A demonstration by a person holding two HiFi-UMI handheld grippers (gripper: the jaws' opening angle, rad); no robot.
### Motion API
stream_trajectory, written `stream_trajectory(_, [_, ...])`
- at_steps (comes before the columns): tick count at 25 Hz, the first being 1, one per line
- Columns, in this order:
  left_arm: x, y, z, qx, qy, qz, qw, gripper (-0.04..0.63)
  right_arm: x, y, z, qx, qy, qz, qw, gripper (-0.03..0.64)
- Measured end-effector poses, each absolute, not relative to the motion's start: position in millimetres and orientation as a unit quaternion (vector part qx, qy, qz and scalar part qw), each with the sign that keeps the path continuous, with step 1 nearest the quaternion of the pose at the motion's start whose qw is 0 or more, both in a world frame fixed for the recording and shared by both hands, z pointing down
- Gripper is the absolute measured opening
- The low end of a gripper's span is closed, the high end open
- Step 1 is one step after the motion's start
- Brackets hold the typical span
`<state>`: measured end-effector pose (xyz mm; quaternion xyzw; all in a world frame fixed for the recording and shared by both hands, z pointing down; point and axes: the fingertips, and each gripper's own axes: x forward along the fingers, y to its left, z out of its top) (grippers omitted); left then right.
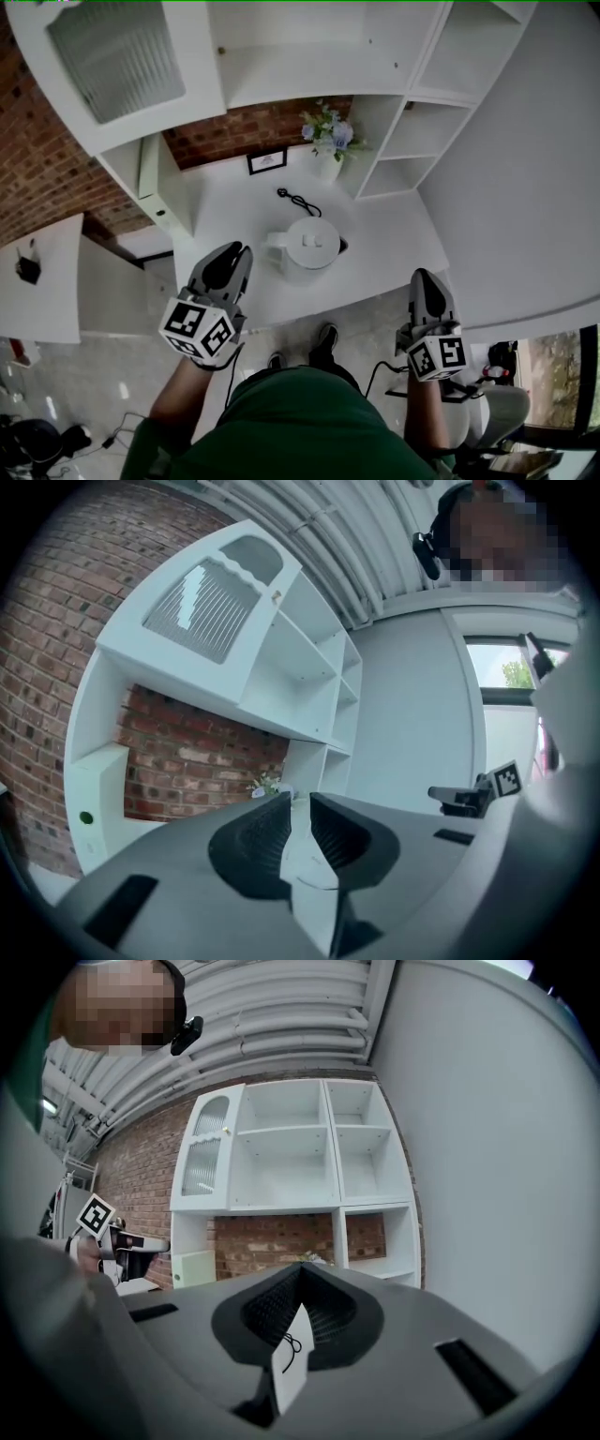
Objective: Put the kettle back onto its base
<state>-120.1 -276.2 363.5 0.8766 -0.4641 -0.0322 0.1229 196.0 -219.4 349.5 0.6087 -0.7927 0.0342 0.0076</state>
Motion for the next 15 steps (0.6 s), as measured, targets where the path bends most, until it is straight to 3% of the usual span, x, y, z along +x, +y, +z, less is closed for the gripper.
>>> stream_trajectory(15, [-204, -244, 295, 0.825, -0.548, -0.113, 0.072, 0.077, 131, -242, 286, 0.542, -0.839, -0.02, -0.036, 0.012])
